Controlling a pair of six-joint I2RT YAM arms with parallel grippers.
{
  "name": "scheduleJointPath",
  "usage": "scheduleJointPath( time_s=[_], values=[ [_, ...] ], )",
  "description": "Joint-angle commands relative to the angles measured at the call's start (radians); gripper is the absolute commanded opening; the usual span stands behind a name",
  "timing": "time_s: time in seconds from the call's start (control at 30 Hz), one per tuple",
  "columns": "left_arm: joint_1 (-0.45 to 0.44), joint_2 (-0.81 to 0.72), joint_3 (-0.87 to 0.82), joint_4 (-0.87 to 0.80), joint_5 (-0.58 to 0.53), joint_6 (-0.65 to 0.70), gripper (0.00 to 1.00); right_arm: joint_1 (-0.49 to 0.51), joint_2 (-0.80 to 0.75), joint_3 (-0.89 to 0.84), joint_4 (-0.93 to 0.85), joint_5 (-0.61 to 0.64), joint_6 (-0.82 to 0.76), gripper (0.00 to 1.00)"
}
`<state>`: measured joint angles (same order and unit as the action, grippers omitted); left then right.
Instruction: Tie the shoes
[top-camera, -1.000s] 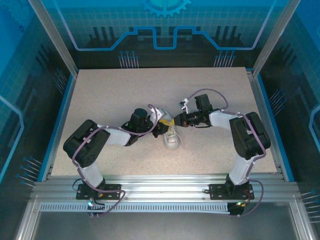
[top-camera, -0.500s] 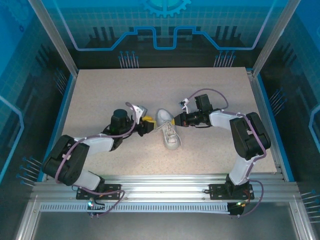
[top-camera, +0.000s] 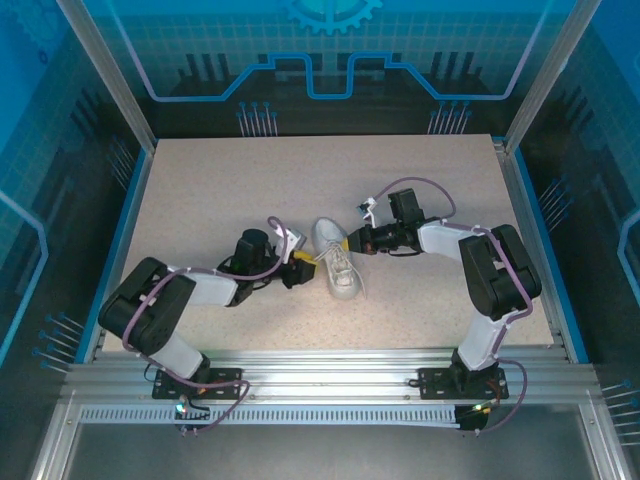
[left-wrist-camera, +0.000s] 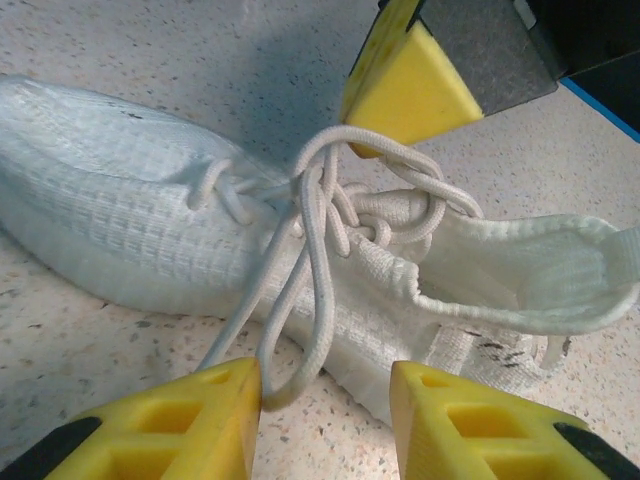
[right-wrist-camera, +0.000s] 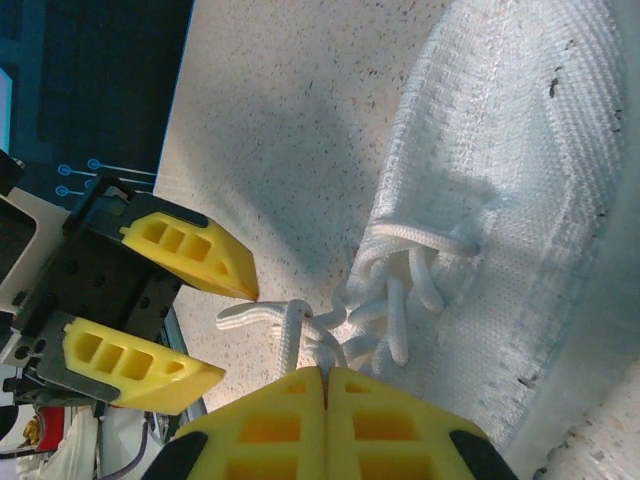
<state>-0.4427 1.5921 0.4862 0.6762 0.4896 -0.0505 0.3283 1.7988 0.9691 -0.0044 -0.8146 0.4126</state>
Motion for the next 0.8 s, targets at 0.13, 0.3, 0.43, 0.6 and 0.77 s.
scheduleJointPath(
  time_s=[0.13, 0.3, 0.43, 0.6, 0.77],
  values=[
    [-0.017, 0.044, 0.039, 0.072, -0.07, 0.023, 0.31, 0.015, 0.004, 0.047, -0.079, 0.006, -0.06, 0.0],
    [-0.026, 0.043, 0.043, 0.066, -0.065, 0.029, 0.06, 0.014, 0.01, 0.063, -0.101, 0.018, -0.077, 0.0],
    [-0.062, 0.021, 0.04, 0.031, -0.065, 0.032, 0.0, 0.014, 0.019, 0.084, -0.106, 0.039, -0.074, 0.0],
    [-0.146, -0.022, 0.035, -0.025, -0.092, 0.022, 0.0, 0.016, 0.039, 0.128, -0.129, 0.083, -0.081, 0.0],
    [-0.216, -0.035, 0.063, -0.079, -0.103, -0.001, 0.0, 0.028, 0.079, 0.179, -0.15, 0.08, -0.109, 0.0]
  ],
)
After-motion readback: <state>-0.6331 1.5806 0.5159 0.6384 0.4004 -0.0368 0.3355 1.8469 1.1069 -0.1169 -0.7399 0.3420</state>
